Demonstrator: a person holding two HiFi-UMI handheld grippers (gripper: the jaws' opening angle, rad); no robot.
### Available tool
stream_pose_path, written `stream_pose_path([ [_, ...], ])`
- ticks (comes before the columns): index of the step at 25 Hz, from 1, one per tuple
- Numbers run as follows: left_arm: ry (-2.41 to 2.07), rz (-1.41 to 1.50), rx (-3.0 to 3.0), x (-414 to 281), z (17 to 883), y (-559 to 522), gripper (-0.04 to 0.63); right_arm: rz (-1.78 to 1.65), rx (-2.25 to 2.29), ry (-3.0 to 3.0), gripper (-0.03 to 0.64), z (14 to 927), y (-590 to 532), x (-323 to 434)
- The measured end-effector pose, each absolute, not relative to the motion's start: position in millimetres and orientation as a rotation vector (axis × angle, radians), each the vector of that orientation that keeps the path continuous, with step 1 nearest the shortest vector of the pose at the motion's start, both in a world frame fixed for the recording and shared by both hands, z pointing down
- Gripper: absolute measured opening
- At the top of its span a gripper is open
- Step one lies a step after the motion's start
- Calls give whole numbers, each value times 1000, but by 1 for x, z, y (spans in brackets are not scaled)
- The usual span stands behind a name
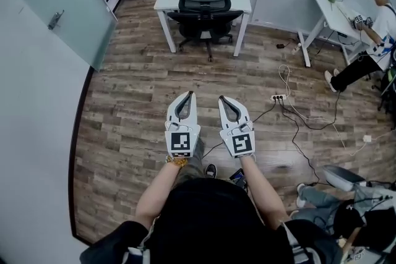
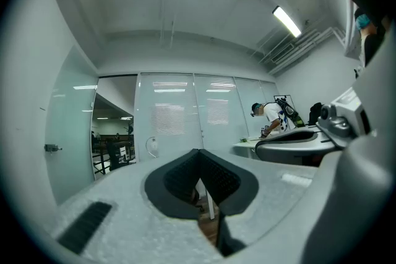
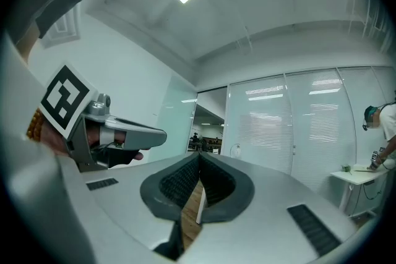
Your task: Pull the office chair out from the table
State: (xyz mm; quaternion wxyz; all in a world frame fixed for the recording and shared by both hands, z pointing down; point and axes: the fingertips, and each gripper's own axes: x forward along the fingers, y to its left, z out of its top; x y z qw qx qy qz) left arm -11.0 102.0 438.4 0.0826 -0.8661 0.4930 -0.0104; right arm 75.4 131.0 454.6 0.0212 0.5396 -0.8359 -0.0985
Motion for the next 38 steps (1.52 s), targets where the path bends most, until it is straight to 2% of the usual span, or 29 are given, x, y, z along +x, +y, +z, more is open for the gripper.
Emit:
stream_pose_path([
  [25,1401,-42,-2670,-13,452,-144,18,-283,1702,-2479,8,462,-106,77],
  [38,1396,-32,-2687,-53,461,-253,18,-292,1666,-2411,6,472,-205,47],
])
